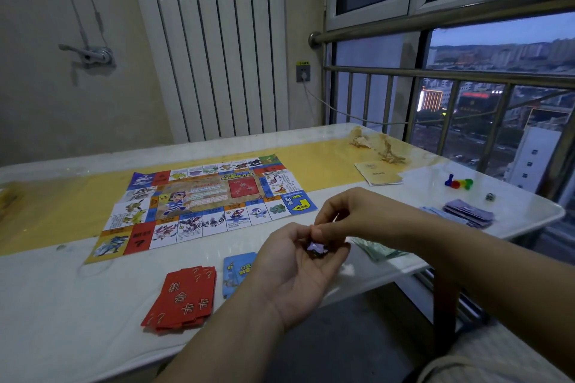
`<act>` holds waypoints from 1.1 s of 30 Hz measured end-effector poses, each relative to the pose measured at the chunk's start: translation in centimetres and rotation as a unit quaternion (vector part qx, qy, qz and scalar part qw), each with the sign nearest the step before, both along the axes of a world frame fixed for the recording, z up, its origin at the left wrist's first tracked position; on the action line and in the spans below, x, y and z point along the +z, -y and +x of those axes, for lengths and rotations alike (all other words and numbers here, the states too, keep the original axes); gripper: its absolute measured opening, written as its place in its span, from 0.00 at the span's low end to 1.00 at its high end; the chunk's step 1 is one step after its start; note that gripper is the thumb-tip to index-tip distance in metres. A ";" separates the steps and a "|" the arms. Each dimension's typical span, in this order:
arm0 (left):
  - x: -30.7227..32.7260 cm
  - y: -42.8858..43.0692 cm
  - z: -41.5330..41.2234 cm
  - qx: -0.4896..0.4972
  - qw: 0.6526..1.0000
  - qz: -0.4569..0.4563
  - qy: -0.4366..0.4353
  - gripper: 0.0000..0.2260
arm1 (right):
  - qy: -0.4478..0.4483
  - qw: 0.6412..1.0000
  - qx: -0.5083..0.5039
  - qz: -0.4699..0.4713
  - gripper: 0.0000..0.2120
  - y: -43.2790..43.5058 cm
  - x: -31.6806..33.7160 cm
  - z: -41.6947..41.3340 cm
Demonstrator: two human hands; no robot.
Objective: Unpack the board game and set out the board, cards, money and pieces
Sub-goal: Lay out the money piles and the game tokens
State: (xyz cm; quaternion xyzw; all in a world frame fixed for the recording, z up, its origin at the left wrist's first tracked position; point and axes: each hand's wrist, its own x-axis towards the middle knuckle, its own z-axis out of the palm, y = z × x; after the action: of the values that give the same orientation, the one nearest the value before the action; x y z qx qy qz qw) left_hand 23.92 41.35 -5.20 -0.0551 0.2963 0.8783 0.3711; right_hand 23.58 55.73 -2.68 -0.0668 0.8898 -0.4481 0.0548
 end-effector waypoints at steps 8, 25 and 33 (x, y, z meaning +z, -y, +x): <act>1.2 -2.8 -1.2 -0.014 0.998 -0.051 -0.039 0.11 | 0.006 0.995 -0.064 -0.079 0.08 -3.0 -0.3 -0.8; 2.3 -10.3 -7.1 -0.039 0.961 -0.217 -0.167 0.07 | -0.073 0.970 -0.222 -0.071 0.08 -14.5 1.1 -2.3; 1.1 -12.6 -10.8 -0.067 0.934 -0.284 -0.205 0.06 | 0.030 0.967 -0.196 0.163 0.04 -20.1 0.2 -5.3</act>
State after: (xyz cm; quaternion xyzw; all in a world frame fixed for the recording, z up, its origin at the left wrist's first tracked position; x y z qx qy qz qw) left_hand 13.15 53.98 -4.09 0.0429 0.6060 0.7230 0.3288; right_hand 18.24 75.83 -2.48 0.1317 0.9444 -0.3012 0.0024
